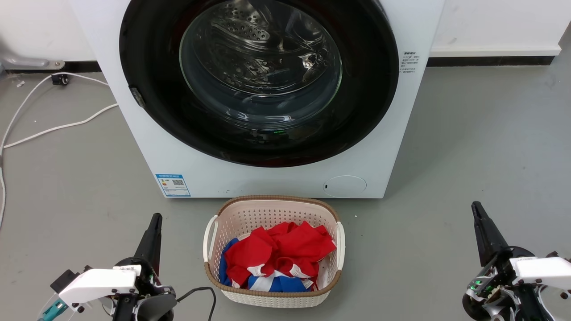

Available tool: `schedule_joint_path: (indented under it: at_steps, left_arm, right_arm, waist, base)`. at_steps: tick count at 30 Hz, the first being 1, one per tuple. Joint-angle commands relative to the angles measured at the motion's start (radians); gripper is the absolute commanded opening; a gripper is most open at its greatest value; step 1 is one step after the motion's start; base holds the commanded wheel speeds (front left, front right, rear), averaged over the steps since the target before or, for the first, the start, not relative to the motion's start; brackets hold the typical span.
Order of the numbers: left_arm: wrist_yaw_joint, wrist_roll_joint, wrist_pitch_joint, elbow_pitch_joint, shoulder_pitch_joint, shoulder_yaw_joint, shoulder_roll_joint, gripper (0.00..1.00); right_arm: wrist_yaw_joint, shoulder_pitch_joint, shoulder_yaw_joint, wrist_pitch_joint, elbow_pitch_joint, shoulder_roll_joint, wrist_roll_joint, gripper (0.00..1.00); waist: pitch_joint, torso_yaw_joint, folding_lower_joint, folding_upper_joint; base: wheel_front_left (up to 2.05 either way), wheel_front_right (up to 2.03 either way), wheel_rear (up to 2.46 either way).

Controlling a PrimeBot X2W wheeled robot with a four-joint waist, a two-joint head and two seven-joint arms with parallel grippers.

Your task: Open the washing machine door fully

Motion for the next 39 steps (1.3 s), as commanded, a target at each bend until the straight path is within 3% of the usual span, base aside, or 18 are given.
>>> schedule_joint_path:
  at_steps: [1, 24, 25, 39]
  left_arm:
    - [-0.003, 0.004, 0.006, 0.0, -0.007, 0.003, -0.001, 0.0]
    - [-0.003, 0.006, 0.008, 0.0, -0.008, 0.006, -0.003, 0.0]
    - [-0.003, 0.006, 0.008, 0.0, -0.008, 0.006, -0.003, 1.0]
    - [0.0, 0.034, -0.054, -0.025, 0.005, -0.065, -0.003, 1.0]
  right_arm:
    - [0.003, -0.011, -0.002, 0.004, 0.001, 0.002, -0.007, 0.0]
    - [0.003, -0.011, -0.006, 0.006, 0.002, 0.006, -0.009, 0.0]
    - [0.003, -0.011, -0.006, 0.006, 0.002, 0.006, -0.009, 1.0]
    - [0.0, 0.029, 0.036, -0.052, -0.025, 0.001, -0.06, 1.0]
  waist:
    - [0.0, 0.0, 0.0, 0.0]
    - [0.0, 0.0, 0.0, 0.0]
    - [0.0, 0.0, 0.0, 0.0]
    - [0.001, 0.0, 0.0, 0.0]
  base:
    - [0.0, 0.0, 0.0]
    - [0.0, 0.0, 0.0]
    - [0.0, 0.0, 0.0]
    - [0.0, 0.0, 0.0]
